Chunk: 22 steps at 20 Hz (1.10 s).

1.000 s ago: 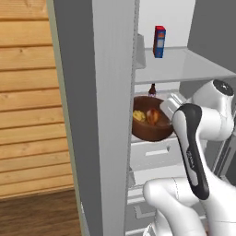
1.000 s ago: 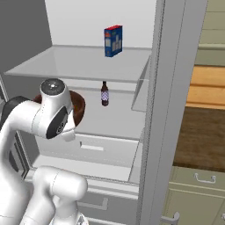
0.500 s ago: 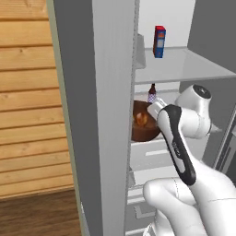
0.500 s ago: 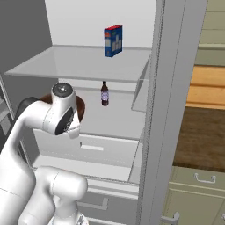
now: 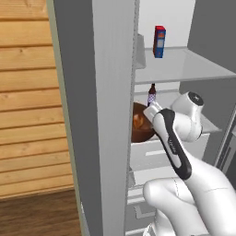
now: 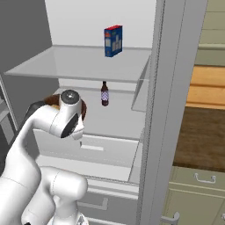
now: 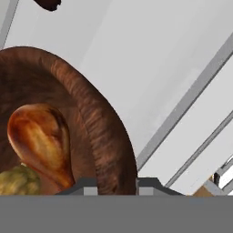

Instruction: Pick the chicken drumstick and squash from their plates and place them in the bowl. Then put the bowl in the fridge.

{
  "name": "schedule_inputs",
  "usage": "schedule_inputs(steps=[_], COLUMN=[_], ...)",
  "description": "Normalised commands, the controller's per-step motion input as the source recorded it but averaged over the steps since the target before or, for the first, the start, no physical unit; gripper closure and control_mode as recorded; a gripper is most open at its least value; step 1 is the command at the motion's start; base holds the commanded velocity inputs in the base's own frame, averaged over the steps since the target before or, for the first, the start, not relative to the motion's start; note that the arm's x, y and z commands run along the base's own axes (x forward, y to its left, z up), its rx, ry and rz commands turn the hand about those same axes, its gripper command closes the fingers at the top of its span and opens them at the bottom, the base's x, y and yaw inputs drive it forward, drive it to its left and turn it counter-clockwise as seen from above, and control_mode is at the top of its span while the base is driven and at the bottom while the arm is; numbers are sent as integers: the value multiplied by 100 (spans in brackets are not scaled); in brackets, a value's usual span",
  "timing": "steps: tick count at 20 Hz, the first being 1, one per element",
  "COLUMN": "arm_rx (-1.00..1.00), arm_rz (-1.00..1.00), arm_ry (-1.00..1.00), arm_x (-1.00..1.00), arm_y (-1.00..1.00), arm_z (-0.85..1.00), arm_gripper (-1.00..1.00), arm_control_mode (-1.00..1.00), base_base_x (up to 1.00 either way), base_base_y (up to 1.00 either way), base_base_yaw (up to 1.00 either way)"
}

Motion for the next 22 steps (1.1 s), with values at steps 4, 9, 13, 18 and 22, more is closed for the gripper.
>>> schedule_inputs(steps=[4, 9, 13, 18, 22], arm_rx=[4, 1, 0, 0, 0], arm_rz=[0, 0, 0, 0, 0], arm_ry=[0, 0, 0, 0, -1], arm_x=[51, 32, 3, 0, 0], arm_y=[0, 0, 8, 9, 2], arm_z=[0, -6, -36, -36, -3], arm_gripper=[100, 100, 100, 100, -100], arm_control_mode=[-100, -100, -100, -100, -100], base_base_x=[0, 0, 0, 0, 0], base_base_y=[0, 0, 0, 0, 0], base_base_yaw=[0, 0, 0, 0, 0])
